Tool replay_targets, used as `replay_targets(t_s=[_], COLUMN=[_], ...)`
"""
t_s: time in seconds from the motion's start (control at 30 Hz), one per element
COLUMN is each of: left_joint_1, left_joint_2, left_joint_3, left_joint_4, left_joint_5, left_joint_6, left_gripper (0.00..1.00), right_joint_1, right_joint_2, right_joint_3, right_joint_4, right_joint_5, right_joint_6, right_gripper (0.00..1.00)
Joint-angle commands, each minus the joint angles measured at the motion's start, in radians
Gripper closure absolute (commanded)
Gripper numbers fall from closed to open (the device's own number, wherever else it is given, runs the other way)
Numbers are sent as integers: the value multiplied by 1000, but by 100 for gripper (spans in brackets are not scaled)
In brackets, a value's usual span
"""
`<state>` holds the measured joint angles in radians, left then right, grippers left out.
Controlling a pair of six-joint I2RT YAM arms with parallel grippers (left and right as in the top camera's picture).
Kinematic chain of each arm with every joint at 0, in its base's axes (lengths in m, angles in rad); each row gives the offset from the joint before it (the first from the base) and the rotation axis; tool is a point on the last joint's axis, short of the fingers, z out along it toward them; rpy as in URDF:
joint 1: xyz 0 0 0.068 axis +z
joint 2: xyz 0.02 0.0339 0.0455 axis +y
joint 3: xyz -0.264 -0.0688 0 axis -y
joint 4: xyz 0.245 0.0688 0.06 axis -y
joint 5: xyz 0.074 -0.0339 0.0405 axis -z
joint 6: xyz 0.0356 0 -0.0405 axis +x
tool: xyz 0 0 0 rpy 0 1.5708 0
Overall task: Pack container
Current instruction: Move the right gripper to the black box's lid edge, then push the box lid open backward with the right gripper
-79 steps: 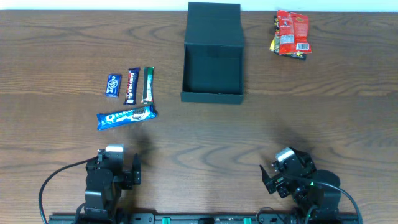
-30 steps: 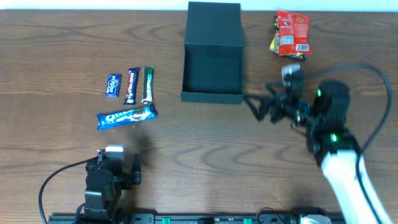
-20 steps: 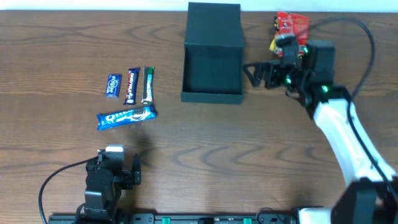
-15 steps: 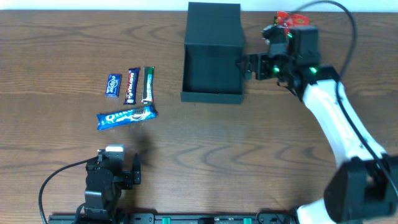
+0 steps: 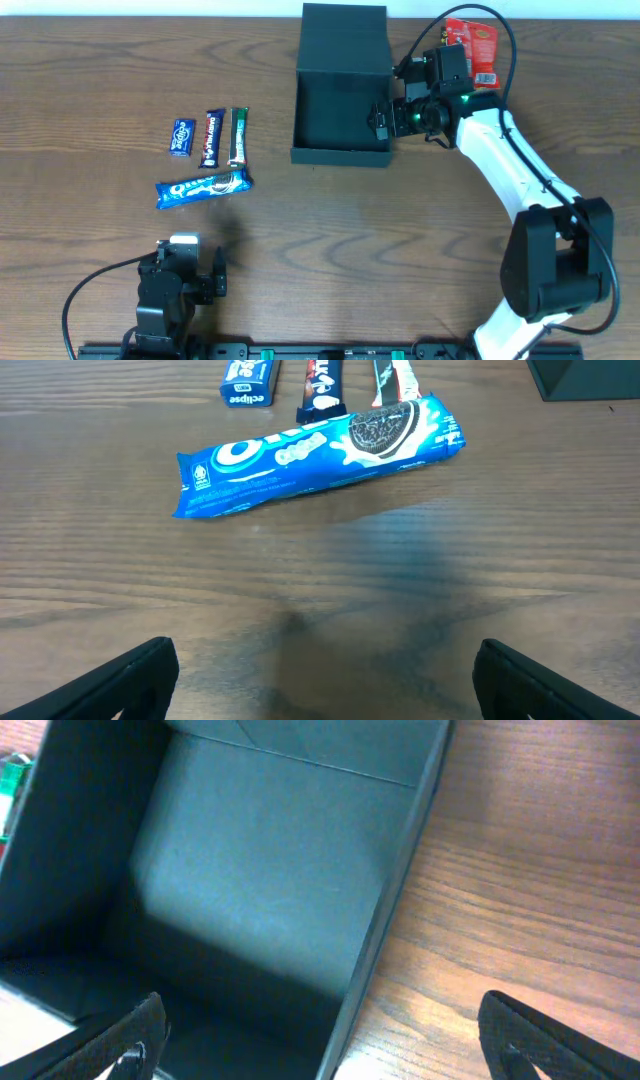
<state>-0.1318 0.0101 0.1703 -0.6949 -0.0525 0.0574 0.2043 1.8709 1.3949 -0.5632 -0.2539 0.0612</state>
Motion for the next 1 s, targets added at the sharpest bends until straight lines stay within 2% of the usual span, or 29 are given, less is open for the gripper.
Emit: replay_targets(t_s=[0.0, 0.2, 0.23, 0.3, 0.4, 0.53, 0.67, 0.8, 0.97], left_joint_1=[0, 0, 0, 0, 0, 0, 0, 0, 0], left_joint_2=[-6, -6, -6, -6, -6, -6, -6, -6, -6], left_joint_3=[-9, -9, -9, -9, -9, -9, -9, -9, -9], left_joint_4=[-18, -19, -18, -19, -18, -18, -18, -18, -18], left_joint_5=[-6, -6, -6, -6, -6, -6, -6, -6, -6], left_joint_6=[14, 14, 14, 14, 14, 14, 14, 14, 14], left_gripper=[5, 5, 5, 5, 5, 5, 5, 5, 4], right_joint_1=[10, 13, 13, 13, 13, 13, 13, 13, 13], right_joint_2=[58, 129, 135, 137, 137, 136, 135, 132, 128], right_joint_3=[13, 13, 13, 13, 13, 13, 15, 18, 18], right_joint_4=[-6, -37, -39, -42, -50, -91, -158, -232, -306], right_joint_5=[22, 22, 22, 22, 23, 31, 45, 43, 45], right_joint_6=[-18, -17, -18, -18, -14, -8, -6, 1, 132], right_gripper=[1, 1, 4, 18, 47, 76, 97, 99, 98])
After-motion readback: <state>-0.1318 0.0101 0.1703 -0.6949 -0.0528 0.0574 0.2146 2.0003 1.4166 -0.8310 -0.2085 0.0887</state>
